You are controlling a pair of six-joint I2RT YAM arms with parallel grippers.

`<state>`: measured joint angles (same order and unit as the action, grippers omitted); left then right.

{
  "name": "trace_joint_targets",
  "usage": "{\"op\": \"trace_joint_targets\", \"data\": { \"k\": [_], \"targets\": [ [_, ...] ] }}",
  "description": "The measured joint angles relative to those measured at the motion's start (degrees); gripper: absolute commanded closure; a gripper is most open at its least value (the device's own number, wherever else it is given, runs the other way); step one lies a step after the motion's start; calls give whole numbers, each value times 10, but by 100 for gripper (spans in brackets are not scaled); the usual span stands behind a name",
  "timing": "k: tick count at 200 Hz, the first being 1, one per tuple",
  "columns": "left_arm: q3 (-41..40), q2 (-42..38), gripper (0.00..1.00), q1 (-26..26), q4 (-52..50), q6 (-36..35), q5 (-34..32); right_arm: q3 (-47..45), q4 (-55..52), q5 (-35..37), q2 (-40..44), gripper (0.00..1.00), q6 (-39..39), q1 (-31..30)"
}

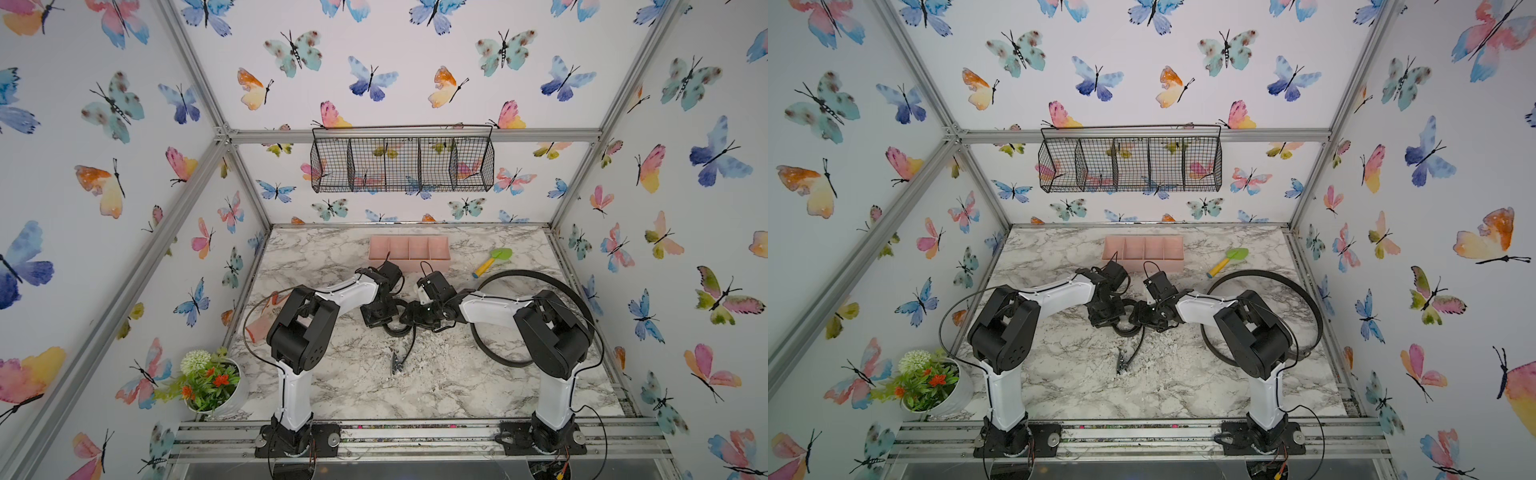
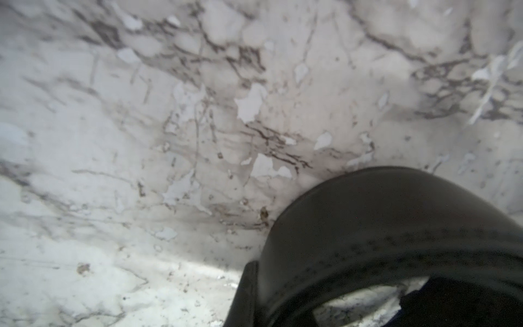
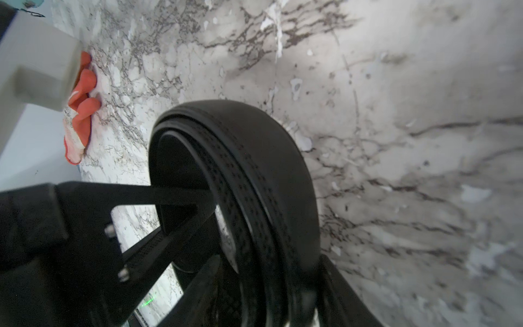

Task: Place the belts into the storage roll
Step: Roll the belt at the center of the board.

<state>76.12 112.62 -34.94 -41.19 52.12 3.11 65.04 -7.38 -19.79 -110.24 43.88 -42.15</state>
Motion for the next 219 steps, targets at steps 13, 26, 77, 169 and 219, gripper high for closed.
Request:
{"op": "trace_joint_targets", "data": {
  "k": [13, 26, 77, 169, 219],
  "targets": [
    [8, 6, 100, -8, -9, 5, -7, 9, -20, 11, 0, 46, -1, -3],
    [13, 10, 100, -14, -16, 10, -12, 17, -40, 23, 0, 46, -2, -7],
    [14, 11, 100, -24, -20, 26, -25, 37, -85, 54, -8, 64, -2, -18],
    [-10, -5, 100, -30, -1, 7, -8, 55, -102, 89, -21, 97, -18, -23],
    [-94, -62, 89, -22, 83, -17, 43, 55, -106, 93, -19, 97, -46, -25]
  ]
}}
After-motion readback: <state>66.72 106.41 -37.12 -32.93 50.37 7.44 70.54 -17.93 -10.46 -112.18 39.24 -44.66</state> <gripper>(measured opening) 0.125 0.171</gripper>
